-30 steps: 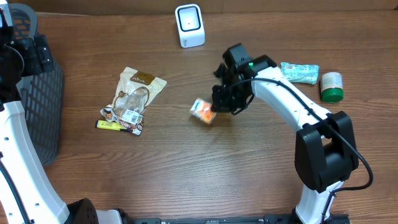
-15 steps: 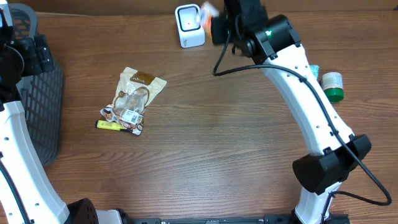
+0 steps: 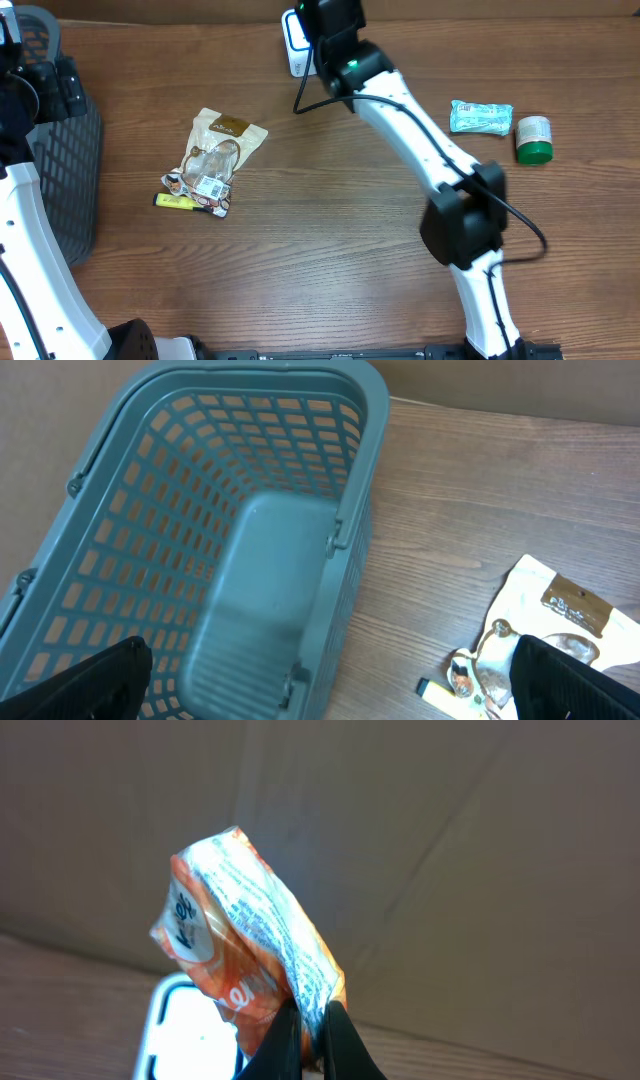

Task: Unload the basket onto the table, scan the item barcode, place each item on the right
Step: 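Hold the orange packet in front of the white scanner, then carry the orange packet right and set it down near the jar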

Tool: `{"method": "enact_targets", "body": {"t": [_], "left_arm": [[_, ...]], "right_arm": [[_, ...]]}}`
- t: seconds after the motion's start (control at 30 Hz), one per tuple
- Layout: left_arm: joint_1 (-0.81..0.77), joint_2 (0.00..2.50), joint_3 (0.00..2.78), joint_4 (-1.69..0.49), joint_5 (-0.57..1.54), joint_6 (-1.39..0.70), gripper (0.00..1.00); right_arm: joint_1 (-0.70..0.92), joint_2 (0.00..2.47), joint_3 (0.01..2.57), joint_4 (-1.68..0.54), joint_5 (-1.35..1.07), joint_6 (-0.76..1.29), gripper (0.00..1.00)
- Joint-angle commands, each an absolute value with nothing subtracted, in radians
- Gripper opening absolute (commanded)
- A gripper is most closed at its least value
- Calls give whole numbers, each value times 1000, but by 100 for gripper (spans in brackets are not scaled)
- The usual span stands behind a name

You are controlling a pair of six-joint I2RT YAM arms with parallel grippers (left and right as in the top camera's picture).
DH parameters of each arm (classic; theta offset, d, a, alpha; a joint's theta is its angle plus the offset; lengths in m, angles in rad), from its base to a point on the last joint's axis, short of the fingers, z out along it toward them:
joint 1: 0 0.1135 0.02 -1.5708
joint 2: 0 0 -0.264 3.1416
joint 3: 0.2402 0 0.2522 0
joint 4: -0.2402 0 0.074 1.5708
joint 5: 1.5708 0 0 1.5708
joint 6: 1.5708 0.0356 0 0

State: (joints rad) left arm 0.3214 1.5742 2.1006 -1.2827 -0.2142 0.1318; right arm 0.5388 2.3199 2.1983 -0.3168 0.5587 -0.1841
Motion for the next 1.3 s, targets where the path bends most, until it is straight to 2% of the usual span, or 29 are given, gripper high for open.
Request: {"method": "enact_targets", "body": {"t": [0.0, 0.33, 1.07, 1.17, 1.27], "left_arm": [[320, 1582, 2105, -1282, -216, 146, 100], [320, 1582, 2105, -1282, -216, 146, 100], [315, 1582, 2105, -1283, -216, 146, 100], [316, 1582, 2105, -1283, -216, 146, 100], [316, 1582, 2105, -1283, -216, 146, 100]], "right_arm": [[537, 2370, 2206, -266, 601, -276, 4], [541, 2477, 2206, -216, 579, -304, 4], [556, 2527, 2206, -185, 568, -310, 4], [570, 2502, 2206, -227, 650, -323, 4], [588, 2437, 2206, -358, 660, -281, 4]]}}
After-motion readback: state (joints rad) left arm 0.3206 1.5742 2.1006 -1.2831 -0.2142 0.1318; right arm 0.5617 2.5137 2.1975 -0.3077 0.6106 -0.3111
